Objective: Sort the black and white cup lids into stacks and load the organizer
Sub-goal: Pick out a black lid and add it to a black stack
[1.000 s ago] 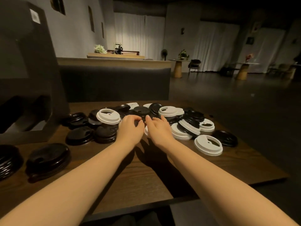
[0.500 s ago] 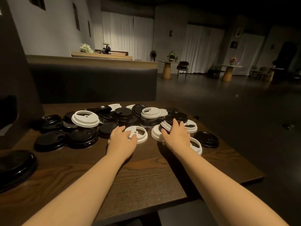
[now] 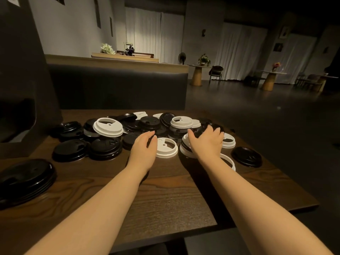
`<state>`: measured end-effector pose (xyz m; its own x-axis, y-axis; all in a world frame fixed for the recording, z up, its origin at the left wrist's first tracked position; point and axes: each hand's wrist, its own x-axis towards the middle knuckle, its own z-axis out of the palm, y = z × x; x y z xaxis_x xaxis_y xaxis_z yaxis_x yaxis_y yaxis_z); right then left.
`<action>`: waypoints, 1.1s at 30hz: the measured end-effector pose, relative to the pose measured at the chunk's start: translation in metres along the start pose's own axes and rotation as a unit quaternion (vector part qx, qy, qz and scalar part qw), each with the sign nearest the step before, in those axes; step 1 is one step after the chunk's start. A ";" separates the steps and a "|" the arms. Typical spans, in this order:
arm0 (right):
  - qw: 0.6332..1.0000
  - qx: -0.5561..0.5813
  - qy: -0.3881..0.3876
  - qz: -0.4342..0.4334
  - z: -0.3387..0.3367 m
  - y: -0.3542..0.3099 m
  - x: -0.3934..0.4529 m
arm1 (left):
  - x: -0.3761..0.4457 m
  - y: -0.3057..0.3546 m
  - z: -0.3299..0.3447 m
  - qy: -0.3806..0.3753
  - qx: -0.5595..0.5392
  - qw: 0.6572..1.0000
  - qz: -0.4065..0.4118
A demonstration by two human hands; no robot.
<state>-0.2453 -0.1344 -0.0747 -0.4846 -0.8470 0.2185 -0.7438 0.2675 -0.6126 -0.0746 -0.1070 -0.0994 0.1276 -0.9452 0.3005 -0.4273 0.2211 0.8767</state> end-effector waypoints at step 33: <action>0.969 -0.108 0.035 -0.218 0.004 -0.019 -0.050 | 0.010 0.011 -0.037 0.054 -0.411 0.885 -0.212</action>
<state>-0.2049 -0.0987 -0.0775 -0.1267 -0.8702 0.4761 -0.9602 -0.0128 -0.2789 -0.0446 -0.1055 -0.0730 0.2239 -0.9664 -0.1263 0.4700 -0.0065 0.8826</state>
